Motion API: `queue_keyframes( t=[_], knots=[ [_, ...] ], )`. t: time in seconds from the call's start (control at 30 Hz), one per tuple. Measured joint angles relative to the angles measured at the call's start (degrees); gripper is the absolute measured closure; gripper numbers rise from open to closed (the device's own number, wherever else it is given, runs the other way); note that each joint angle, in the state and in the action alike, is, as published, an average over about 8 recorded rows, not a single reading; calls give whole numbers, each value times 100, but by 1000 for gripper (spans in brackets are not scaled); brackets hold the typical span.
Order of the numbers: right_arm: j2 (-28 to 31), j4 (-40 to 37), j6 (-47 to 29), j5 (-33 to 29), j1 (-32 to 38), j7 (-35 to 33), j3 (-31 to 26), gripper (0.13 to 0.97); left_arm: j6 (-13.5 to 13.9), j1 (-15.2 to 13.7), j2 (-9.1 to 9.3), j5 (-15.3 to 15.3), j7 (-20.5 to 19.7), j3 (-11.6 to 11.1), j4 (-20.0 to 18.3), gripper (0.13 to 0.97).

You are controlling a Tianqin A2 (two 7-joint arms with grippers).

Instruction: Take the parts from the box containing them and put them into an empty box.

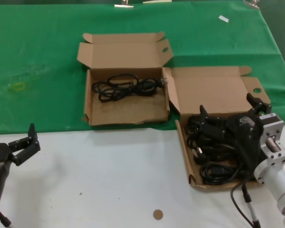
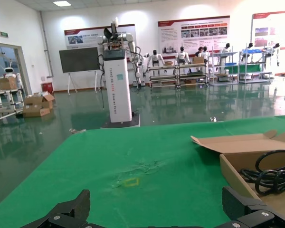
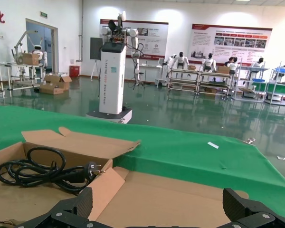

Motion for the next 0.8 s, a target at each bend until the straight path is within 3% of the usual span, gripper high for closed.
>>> queue_keyframes(
  t=[0.8],
  knots=[
    [0,0,0,0,0,0,0,129,0,0,0,0,0,0,0,132]
  ],
)
